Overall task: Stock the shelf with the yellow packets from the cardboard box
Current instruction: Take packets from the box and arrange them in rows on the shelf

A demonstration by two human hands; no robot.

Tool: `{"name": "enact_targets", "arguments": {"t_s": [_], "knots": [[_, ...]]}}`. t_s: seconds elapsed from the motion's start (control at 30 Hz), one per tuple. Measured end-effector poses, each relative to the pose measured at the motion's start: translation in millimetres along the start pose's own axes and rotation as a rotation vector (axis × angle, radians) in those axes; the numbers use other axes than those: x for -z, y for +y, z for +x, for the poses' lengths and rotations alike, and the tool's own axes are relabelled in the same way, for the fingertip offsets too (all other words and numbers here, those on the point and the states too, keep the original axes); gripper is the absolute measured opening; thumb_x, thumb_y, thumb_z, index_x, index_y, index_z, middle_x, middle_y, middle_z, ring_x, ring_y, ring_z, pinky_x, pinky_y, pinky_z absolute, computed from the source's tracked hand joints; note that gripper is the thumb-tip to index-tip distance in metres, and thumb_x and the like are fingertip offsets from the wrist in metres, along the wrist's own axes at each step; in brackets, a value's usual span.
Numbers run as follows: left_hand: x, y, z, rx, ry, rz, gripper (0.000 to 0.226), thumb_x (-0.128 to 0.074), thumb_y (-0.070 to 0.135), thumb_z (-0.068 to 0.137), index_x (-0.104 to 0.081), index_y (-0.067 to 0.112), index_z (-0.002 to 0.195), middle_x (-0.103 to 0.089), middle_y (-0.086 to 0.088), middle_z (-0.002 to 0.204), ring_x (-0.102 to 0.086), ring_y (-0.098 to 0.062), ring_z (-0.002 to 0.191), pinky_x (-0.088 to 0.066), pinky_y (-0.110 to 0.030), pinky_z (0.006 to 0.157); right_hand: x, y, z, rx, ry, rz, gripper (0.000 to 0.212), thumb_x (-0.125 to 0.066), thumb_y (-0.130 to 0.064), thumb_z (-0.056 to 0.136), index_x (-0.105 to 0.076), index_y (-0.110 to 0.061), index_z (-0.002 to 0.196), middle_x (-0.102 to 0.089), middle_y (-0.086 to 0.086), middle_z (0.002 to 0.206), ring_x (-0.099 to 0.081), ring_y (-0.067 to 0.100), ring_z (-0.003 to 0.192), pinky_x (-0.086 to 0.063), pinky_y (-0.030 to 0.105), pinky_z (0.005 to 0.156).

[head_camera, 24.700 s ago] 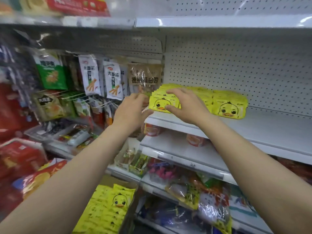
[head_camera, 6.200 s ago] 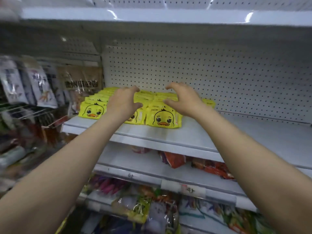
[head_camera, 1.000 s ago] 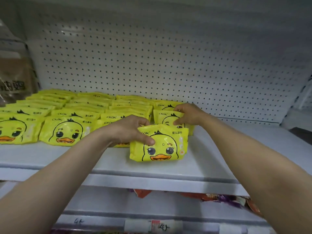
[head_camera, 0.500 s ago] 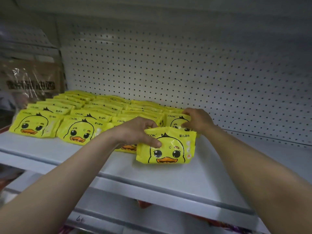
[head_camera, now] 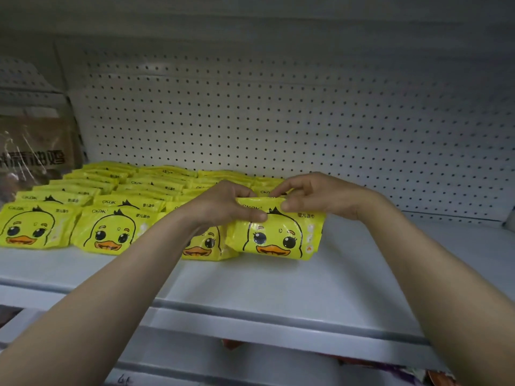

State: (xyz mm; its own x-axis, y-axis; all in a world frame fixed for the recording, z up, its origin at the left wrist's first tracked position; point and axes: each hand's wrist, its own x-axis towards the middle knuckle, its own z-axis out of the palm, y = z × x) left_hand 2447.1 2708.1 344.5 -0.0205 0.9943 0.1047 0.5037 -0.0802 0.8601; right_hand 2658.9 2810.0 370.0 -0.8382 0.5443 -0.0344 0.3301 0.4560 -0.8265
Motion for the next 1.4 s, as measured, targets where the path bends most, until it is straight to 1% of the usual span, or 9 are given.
{"name": "enact_targets", "arguments": {"t_s": [0.13,0.23,0.33,0.43,0.53,0.83,1.03,1.13,1.4], "knots": [[-6,3,15,0.015,0.076,-0.062,0.039,-0.088,0.030,0.065,-0.074,0.015,0.098,-0.075,-0.004,0.099,-0.069,-0.018,0.096,-0.053,-0.039,0.095,-3,3,-11,-0.013,0.098,-0.230,0.034,-0.085,-0.022,0.074,-0.068,-0.018,0.103,-0.073,0.001,0.099,-0.072,0.021,0.091,-0.059,0.042,0.083],[-12,-2,27,-0.050,0.168,-0.003,0.044,-0.088,0.043,0.062,-0.074,0.020,0.097,-0.073,0.002,0.102,-0.066,-0.014,0.100,-0.051,-0.031,0.089,4,6,-10,-0.025,0.194,-0.333,0.026,-0.087,-0.023,0.072,-0.067,-0.025,0.089,-0.071,-0.007,0.084,-0.069,0.009,0.076,-0.057,0.030,0.070],[-11,-13,32,-0.138,0.295,0.339,0.034,-0.072,0.044,0.083,-0.070,0.026,0.111,-0.068,0.008,0.116,-0.060,-0.008,0.107,-0.043,-0.017,0.083,18,19,-3,-0.091,0.286,-0.472,0.027,-0.088,-0.028,0.069,-0.064,-0.030,0.081,-0.069,-0.011,0.077,-0.062,-0.003,0.062,-0.050,0.023,0.062],[-8,-33,33,-0.061,0.300,0.774,0.054,-0.051,0.057,0.091,-0.051,0.029,0.137,-0.052,-0.001,0.142,-0.038,-0.024,0.138,-0.036,-0.037,0.106,27,44,5,-0.186,0.339,-0.490,0.030,-0.090,-0.030,0.067,-0.067,-0.028,0.087,-0.072,-0.007,0.086,-0.067,0.005,0.075,-0.055,0.028,0.072],[-9,-49,33,0.013,0.201,0.948,0.063,-0.038,0.064,0.093,-0.038,0.030,0.146,-0.040,-0.001,0.152,-0.023,-0.031,0.145,-0.023,-0.048,0.116,24,62,15,-0.244,0.337,-0.469,0.035,-0.091,-0.029,0.065,-0.071,-0.026,0.094,-0.073,-0.005,0.091,-0.070,0.016,0.087,-0.057,0.035,0.082],[-15,-61,31,-0.027,0.248,0.990,0.068,-0.037,0.066,0.092,-0.031,0.030,0.149,-0.027,-0.003,0.158,-0.016,-0.029,0.148,-0.011,-0.048,0.119,10,74,54,-0.215,0.408,-0.486,0.034,-0.089,-0.033,0.066,-0.070,-0.022,0.092,-0.069,0.000,0.088,-0.065,0.019,0.085,-0.051,0.032,0.074],[-16,-68,31,-0.087,0.283,1.032,0.075,-0.032,0.072,0.088,-0.033,0.026,0.148,-0.033,-0.001,0.156,-0.021,-0.027,0.146,-0.015,-0.045,0.118,3,76,66,-0.242,0.537,-0.650,0.051,-0.087,-0.042,0.066,-0.066,-0.027,0.110,-0.064,-0.006,0.096,-0.061,0.018,0.094,-0.045,0.030,0.071],[-16,-73,30,-0.109,0.297,1.039,0.087,-0.020,0.080,0.080,-0.036,0.026,0.147,-0.036,-0.001,0.154,-0.023,-0.027,0.145,-0.016,-0.044,0.118,-1,76,67,-0.252,0.589,-0.687,0.060,-0.085,-0.042,0.067,-0.062,-0.027,0.121,-0.064,-0.003,0.108,-0.058,0.019,0.103,-0.039,0.028,0.072],[-17,-72,31,-0.116,0.281,1.009,0.072,-0.036,0.067,0.091,-0.032,0.024,0.148,-0.030,-0.004,0.157,-0.018,-0.029,0.147,-0.011,-0.046,0.119,-20,77,63,-0.286,0.710,-0.798,0.066,-0.082,-0.043,0.070,-0.055,-0.026,0.128,-0.053,0.002,0.123,-0.044,0.023,0.123,-0.043,0.037,0.088]]}}
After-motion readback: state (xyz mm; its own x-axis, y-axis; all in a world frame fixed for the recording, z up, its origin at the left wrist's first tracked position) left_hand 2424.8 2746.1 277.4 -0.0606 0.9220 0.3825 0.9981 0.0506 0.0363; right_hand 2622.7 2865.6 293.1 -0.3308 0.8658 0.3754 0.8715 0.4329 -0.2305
